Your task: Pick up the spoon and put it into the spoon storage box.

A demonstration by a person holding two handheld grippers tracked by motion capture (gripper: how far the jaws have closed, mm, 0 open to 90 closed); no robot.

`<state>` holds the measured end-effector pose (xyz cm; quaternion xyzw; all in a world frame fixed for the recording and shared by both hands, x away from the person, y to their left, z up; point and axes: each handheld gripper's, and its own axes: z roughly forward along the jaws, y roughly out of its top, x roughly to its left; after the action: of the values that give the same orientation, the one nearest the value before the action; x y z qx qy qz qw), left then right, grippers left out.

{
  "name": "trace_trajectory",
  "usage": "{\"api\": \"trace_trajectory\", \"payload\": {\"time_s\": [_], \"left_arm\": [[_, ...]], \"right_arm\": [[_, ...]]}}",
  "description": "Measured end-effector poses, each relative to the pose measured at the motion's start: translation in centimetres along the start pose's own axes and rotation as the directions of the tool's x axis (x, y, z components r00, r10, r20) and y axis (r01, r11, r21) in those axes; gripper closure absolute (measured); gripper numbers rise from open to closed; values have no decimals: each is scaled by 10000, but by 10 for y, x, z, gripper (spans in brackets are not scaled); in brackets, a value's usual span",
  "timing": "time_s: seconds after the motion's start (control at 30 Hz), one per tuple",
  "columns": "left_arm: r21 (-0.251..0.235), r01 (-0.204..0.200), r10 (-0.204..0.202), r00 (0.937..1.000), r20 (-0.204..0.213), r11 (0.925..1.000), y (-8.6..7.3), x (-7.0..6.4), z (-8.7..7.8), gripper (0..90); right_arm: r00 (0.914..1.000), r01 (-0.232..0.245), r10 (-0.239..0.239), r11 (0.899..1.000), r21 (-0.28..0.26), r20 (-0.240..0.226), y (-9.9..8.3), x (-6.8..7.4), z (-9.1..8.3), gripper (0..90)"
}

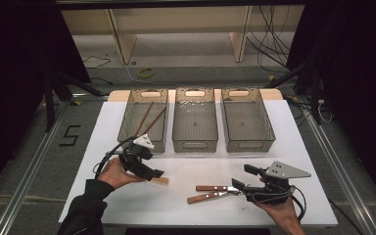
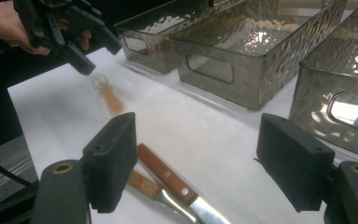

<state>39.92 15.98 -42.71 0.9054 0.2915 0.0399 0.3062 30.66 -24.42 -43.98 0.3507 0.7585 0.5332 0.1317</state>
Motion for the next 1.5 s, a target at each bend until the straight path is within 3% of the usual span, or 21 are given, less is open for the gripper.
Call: {"api": "trace_trajectory", "payload": {"time_s": [0.37,0.77,1.07,1.33,1.5], "left_arm": [[762,-293,293,9996,20,9967,-4,-1,10,200],[1635,-907,882,9958,224,9824,-6,-5,25,256],[2049,-1198,1147,9927,366,9714,-8,-5,36,361],[2406,-1658,1591,9861,474,9564,-8,-5,42,452],[2474,-1638,1583,9865,419,9550,-8,-4,43,504]], "right_arm": [[10000,-16,16,10000,-7,-46,0,-1,1,296],[10000,46,-46,10000,31,-19,0,0,1,296],[10000,51,-51,10000,31,-13,0,1,0,296],[10000,82,-82,9999,59,0,0,1,0,296],[10000,59,-60,10000,62,17,0,1,0,296]]}}
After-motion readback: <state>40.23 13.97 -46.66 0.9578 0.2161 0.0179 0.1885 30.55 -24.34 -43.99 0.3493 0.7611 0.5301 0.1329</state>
